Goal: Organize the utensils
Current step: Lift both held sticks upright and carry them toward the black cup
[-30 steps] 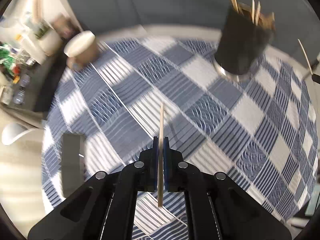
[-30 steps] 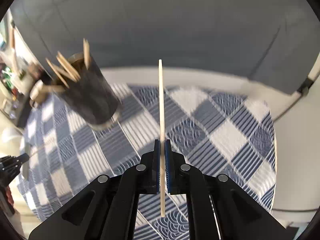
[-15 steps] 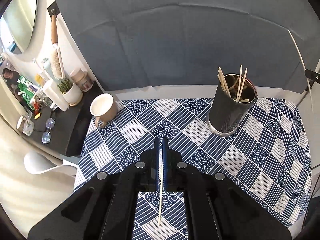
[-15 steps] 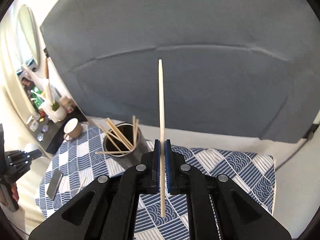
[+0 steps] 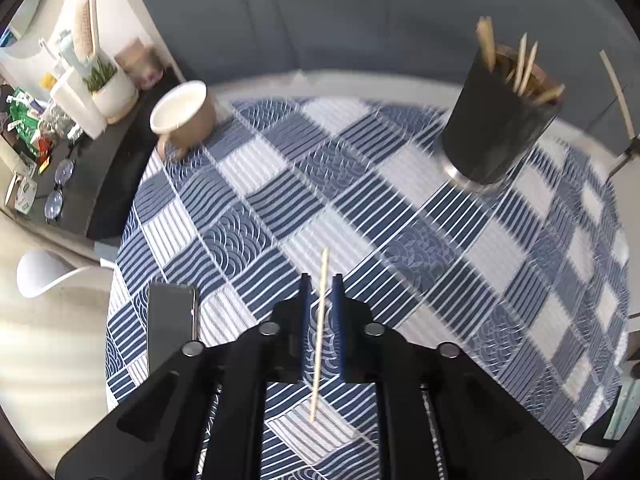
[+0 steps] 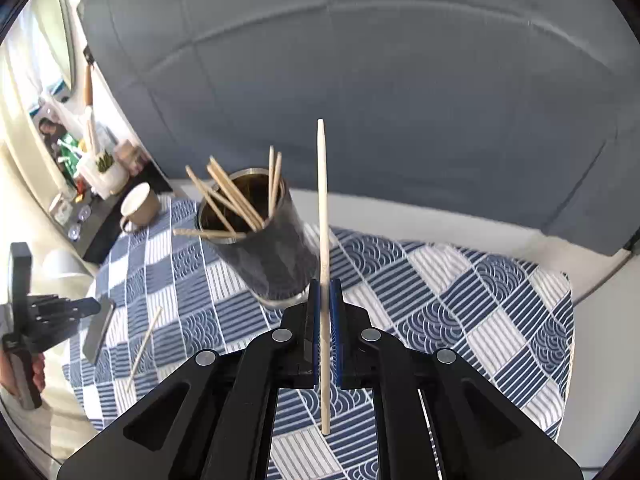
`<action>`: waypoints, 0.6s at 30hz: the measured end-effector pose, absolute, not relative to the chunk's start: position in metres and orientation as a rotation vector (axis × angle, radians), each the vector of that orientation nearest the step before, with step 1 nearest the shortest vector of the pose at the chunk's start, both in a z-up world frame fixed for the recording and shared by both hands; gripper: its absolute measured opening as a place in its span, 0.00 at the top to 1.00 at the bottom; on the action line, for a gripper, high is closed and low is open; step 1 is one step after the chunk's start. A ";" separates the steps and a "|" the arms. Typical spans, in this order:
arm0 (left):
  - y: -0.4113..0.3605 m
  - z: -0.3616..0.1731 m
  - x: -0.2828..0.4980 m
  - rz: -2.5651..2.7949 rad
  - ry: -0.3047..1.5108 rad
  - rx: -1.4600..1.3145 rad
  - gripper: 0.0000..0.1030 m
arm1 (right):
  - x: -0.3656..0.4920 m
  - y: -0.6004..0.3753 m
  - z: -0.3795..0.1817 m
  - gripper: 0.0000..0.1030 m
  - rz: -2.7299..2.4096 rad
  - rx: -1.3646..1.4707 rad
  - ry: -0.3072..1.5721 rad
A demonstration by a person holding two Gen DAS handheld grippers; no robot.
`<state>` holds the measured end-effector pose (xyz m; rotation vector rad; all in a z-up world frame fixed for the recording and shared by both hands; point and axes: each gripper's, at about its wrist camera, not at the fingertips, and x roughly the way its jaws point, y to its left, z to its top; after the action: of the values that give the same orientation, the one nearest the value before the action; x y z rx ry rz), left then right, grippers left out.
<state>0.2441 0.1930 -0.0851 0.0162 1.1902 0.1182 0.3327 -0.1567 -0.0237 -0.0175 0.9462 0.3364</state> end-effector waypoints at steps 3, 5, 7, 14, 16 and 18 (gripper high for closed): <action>0.198 -0.113 0.245 0.075 1.253 -0.036 0.70 | 0.331 -0.155 -0.042 0.95 0.323 -0.026 0.992; 0.201 -0.135 0.245 0.071 1.301 -0.033 0.70 | 0.330 -0.154 -0.060 0.95 0.312 -0.029 1.033; 0.201 -0.153 0.245 0.047 1.347 -0.045 0.70 | 0.327 -0.151 -0.076 0.95 0.305 -0.034 1.072; 0.203 -0.194 0.245 0.027 1.435 -0.072 0.70 | 0.314 -0.145 -0.120 0.95 0.285 -0.082 1.175; 0.203 -0.199 0.244 0.030 1.440 -0.069 0.70 | 0.312 -0.146 -0.124 0.95 0.283 -0.083 1.188; 0.204 -0.200 0.244 0.025 1.438 -0.080 0.71 | 0.311 -0.147 -0.126 0.95 0.278 -0.083 1.191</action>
<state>0.2439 0.2036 -0.1999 -0.0805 1.4382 0.0247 0.3111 -0.1475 -0.1261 -0.0833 1.1912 0.2779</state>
